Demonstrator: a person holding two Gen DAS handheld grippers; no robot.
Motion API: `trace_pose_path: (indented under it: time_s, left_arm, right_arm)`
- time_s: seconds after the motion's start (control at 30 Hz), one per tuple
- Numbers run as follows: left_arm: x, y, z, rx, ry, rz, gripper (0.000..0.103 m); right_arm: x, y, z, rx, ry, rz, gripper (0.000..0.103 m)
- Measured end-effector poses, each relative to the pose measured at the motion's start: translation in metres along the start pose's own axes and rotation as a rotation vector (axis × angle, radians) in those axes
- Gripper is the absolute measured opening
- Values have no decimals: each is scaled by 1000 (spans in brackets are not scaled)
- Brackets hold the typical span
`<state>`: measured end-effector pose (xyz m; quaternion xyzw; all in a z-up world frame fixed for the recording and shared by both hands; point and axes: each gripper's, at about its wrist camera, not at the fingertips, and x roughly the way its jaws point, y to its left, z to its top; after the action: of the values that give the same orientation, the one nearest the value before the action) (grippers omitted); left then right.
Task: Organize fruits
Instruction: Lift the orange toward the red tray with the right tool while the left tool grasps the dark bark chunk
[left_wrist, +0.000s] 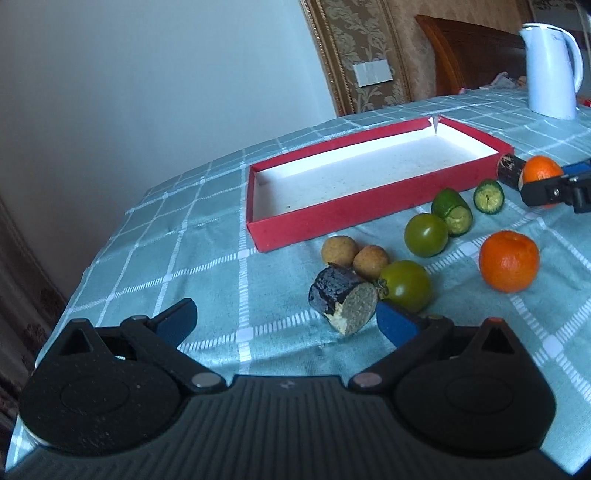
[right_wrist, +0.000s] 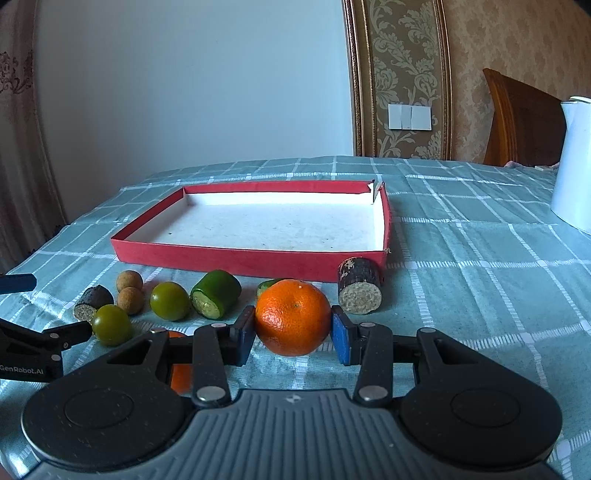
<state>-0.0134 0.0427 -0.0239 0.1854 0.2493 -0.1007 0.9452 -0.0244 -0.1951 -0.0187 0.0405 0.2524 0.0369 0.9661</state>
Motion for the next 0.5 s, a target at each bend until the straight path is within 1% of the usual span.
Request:
trace_pose_path:
  time_s: [0.07, 0.13, 0.2, 0.23, 0.27, 0.33, 0.4, 0.47, 0.5]
  left_arm:
    - [1, 2, 1, 53, -38, -26, 102]
    - [4, 8, 3, 68, -40, -65, 102]
    - [6, 13, 4, 67, -47, -109, 99]
    - [8, 16, 4, 75, -55, -143, 93]
    - [10, 18, 5, 83, -56, -175, 89]
    - [16, 24, 5, 81, -35, -210, 88]
    - [19, 30, 4, 75, -25, -242, 81]
    - [19, 35, 3, 65, -25, -311, 58]
    - [19, 35, 4, 70, -23, -342, 54]
  right_arm:
    - [0, 1, 0, -1, 1, 0, 41]
    - [-1, 1, 0, 0, 1, 1, 41]
    - [-1, 1, 1, 2, 0, 0, 41]
    - [-1, 0, 1, 2, 1, 2, 41]
    - [-1, 0, 1, 4, 1, 3, 41]
    - [0, 0, 1, 11, 5, 5, 41]
    - [0, -1, 1, 16, 9, 8, 41]
    - [1, -2, 2, 18, 10, 4, 42]
    - [2, -1, 2, 19, 11, 3, 42]
